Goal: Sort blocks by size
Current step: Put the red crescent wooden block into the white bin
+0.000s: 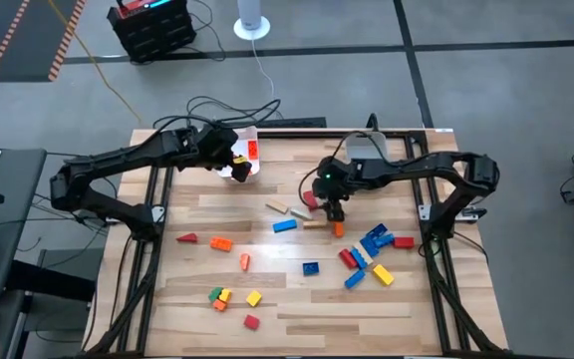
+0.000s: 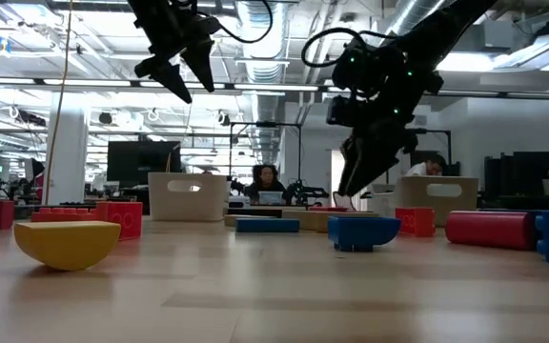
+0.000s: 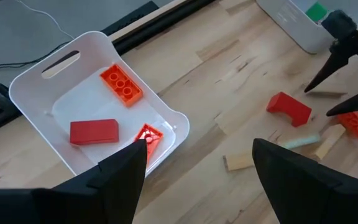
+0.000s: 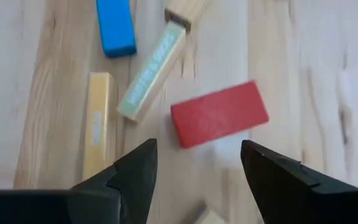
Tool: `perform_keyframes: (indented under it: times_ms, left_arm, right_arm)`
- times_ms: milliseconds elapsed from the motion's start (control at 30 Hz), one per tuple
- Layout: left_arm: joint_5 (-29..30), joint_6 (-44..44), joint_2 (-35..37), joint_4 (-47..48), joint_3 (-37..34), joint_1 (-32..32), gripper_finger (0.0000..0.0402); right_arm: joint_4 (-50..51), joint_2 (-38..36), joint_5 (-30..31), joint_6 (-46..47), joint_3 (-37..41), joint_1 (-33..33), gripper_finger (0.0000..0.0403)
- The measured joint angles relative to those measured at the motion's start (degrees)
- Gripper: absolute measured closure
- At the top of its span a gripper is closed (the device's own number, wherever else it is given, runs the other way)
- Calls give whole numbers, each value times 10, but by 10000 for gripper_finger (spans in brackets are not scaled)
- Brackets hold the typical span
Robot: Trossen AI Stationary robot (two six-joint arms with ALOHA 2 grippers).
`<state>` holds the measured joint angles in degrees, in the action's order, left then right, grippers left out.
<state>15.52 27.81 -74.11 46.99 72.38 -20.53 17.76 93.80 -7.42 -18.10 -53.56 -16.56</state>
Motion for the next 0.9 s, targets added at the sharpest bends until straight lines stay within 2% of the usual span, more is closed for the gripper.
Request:
perform_keyframes:
  times_ms: [67,267,367,433,633,900]
  left_arm:
    - [0,0,0,-1,0,0,118]
    - [0,4,0,-1,0,0,118]
    - [0,6,0,-1,0,0,118]
    - [0,7,0,-2,0,0,118]
    - [-9,-22,0,-2,0,0,117]
    - [-74,-110,7,14,0,-12,117]
  right_arm:
    - [23,4,0,27,-14,0,145]
    - [99,27,4,223,-98,-9,145]
    - [131,31,49,298,-133,8,145]
    - [150,33,74,328,-142,20,145]
    - [134,61,99,386,-145,41,145]
    - [128,115,104,482,-161,44,142]
